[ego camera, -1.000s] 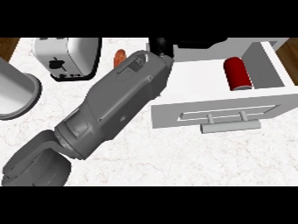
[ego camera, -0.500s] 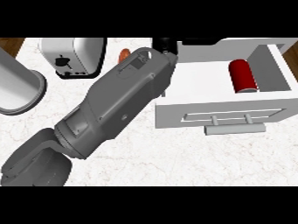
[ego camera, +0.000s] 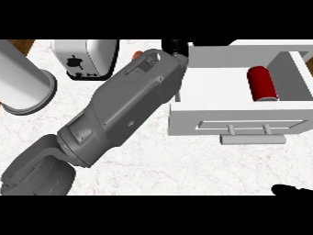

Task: Pick up the can, place it into the drawer and close the drawer

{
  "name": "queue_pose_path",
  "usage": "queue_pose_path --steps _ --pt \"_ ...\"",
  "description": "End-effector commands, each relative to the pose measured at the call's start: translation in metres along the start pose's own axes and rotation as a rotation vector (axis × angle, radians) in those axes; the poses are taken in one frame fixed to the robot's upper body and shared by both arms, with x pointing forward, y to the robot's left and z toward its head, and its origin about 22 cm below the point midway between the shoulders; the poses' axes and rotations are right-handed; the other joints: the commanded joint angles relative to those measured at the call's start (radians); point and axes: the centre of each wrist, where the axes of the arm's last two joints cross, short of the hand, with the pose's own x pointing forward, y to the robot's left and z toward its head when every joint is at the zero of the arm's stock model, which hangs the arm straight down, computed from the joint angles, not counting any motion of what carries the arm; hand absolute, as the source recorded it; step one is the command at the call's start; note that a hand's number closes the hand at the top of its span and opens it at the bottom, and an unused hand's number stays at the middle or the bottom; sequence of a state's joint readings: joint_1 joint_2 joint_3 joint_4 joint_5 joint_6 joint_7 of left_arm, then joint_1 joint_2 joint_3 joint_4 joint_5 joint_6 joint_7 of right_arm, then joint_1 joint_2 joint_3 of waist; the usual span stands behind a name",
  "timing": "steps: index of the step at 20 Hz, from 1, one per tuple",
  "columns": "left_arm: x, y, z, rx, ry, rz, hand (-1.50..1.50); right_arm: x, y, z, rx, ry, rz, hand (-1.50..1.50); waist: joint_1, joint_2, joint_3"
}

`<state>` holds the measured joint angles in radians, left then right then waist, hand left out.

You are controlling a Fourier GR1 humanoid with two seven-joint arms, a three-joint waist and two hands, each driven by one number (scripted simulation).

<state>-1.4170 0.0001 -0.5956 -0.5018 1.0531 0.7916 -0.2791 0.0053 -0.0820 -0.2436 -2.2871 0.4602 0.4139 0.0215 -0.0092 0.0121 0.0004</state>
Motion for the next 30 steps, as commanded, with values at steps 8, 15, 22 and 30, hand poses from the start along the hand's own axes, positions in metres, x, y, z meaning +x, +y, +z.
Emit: queue_pose_path --steps 8,15,22,30 --pt "0.004 0.019 -0.006 0.027 0.036 -0.017 -1.5 -0.031 0.068 -0.067 0.085 -0.045 0.248 -1.5 0.032 -0.012 0.0" --pt "0.02 0.039 -0.016 0.045 0.02 -0.05 -1.5 -0.036 0.107 -0.117 0.209 -0.066 0.402 -1.5 0.037 -0.014 -0.001" --pt "0.014 0.076 -0.018 0.065 0.027 -0.063 -1.5 -0.082 0.145 -0.141 0.208 0.0 0.54 -1.5 0.053 -0.008 0.0" --pt "0.037 0.097 -0.019 0.101 0.02 -0.052 -1.5 -0.118 0.171 -0.161 0.223 0.036 0.641 -1.5 0.051 -0.007 0.0"
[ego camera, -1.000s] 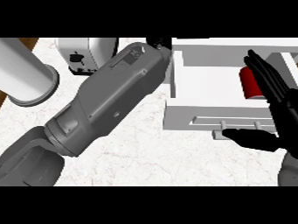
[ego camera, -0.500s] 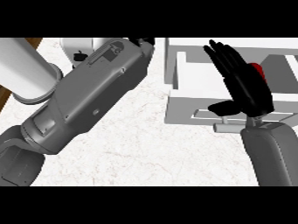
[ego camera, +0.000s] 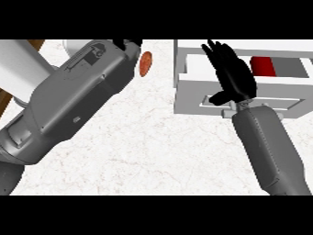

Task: Pick up the can, place it into the drawer and close the drawer

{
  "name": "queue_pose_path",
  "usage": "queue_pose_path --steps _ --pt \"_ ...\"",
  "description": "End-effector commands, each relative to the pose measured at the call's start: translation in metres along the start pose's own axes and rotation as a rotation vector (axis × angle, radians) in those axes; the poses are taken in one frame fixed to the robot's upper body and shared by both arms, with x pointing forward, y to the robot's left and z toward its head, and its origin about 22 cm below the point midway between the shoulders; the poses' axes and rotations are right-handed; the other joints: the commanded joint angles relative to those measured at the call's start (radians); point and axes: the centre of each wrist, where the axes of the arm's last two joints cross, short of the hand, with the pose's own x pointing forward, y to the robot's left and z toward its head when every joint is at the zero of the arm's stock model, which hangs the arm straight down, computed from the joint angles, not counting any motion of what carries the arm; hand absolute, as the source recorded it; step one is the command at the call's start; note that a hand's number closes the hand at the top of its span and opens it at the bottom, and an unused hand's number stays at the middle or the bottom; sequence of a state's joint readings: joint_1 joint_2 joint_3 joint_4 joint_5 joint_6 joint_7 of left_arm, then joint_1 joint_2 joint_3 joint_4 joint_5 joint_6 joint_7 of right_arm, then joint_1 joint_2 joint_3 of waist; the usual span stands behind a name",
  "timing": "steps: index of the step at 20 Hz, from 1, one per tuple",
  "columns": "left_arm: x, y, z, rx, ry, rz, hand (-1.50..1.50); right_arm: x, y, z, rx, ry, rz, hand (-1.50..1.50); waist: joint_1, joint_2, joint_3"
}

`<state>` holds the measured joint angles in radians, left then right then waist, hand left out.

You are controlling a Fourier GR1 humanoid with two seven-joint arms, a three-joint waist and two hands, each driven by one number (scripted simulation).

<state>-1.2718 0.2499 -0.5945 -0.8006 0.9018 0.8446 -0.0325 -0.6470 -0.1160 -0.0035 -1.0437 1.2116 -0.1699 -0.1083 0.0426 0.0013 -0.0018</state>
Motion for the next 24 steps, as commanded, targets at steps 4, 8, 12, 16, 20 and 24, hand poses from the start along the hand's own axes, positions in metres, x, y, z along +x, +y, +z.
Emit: queue_pose_path --steps 4,8,12,16,20,24 --pt "0.007 0.028 -0.001 0.005 0.008 -0.005 -1.5 -0.016 0.025 -0.019 -0.015 0.052 0.084 -1.5 0.004 0.006 0.003" --pt "0.007 0.038 -0.001 0.004 -0.006 0.003 -1.5 -0.025 0.042 -0.014 -0.065 0.08 0.088 -1.5 0.017 0.016 0.004" --pt "0.005 0.05 0.004 -0.028 0.005 -0.005 -1.5 -0.026 0.042 -0.022 -0.107 0.084 0.099 -1.5 0.034 0.021 0.004" --pt "0.019 0.041 0.008 -0.022 -0.003 0.002 -1.5 -0.025 0.03 -0.039 -0.16 0.08 0.115 -1.5 0.03 0.019 0.004" --pt "0.02 0.059 0.01 -0.012 -0.009 -0.014 -1.5 -0.028 0.013 -0.055 -0.188 0.099 0.128 -1.5 0.032 0.015 0.003" --pt "0.023 0.049 0.017 -0.031 -0.024 -0.002 -1.5 -0.038 -0.001 -0.062 -0.229 0.113 0.135 -1.5 0.055 0.027 0.004"
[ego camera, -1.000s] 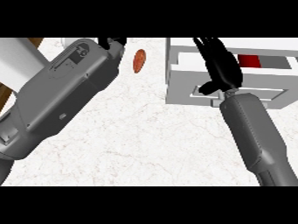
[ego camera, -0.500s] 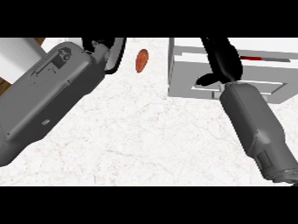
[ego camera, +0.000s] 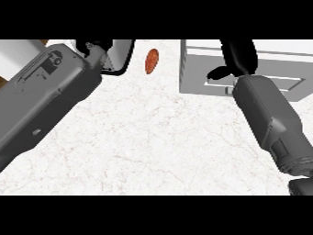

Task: Pick up the can, place it into the drawer and close the drawer

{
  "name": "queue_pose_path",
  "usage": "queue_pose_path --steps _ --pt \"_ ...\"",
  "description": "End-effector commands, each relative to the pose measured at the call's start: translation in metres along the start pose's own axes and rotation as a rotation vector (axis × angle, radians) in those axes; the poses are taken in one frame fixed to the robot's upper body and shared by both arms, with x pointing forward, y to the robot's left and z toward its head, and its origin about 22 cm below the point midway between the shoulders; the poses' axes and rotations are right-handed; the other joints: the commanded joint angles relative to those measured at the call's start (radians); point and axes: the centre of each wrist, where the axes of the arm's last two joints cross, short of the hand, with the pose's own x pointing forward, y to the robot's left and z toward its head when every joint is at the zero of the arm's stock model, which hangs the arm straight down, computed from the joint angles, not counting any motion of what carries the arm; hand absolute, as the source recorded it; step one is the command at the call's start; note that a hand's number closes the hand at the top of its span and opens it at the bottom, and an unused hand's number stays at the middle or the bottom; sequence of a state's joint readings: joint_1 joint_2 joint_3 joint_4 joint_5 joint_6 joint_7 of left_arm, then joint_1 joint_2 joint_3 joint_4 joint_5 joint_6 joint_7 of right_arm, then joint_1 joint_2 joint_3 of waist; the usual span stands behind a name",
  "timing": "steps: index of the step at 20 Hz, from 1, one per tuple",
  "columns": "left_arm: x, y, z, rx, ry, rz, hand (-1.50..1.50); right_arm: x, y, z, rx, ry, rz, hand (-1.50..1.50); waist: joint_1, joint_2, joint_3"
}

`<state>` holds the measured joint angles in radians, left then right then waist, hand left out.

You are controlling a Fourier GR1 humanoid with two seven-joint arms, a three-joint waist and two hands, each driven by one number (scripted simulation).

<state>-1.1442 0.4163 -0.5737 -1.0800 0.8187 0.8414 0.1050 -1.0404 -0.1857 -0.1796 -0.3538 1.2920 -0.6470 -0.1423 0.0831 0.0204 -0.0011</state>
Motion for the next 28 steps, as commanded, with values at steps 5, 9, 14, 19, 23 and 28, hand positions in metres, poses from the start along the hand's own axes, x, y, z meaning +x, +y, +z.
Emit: queue_pose_path --steps 5,9,14,19,23,28 --pt "-0.001 0.009 0.01 0.001 -0.002 -0.002 -1.5 -0.01 -0.02 -0.022 -0.05 0.02 0.035 -1.5 0.024 0.009 0.003" --pt "0.004 0.006 0.012 -0.036 0.006 0.003 -1.5 -0.003 -0.031 -0.035 -0.043 0.057 0.049 -1.5 0.034 0.017 0.003" --pt "0.013 0.027 0.007 -0.021 -0.002 -0.013 -1.5 -0.006 -0.04 -0.042 0.033 -0.008 -0.042 -1.5 0.042 0.018 0.004" --pt "0.014 0.018 0.009 -0.019 -0.005 -0.005 -1.5 0.025 -0.046 -0.055 0.03 0.049 -0.444 -1.5 0.03 0.017 0.008" --pt "0.012 0.022 0.014 -0.022 -0.008 -0.007 -1.5 0.022 -0.047 -0.056 0.012 0.121 -0.652 -1.5 0.032 0.012 0.008" --pt "0.005 0.021 0.022 -0.031 0.018 0.008 -1.5 0.01 -0.039 -0.047 -0.006 0.135 -0.715 -1.5 0.022 0.014 0.004"
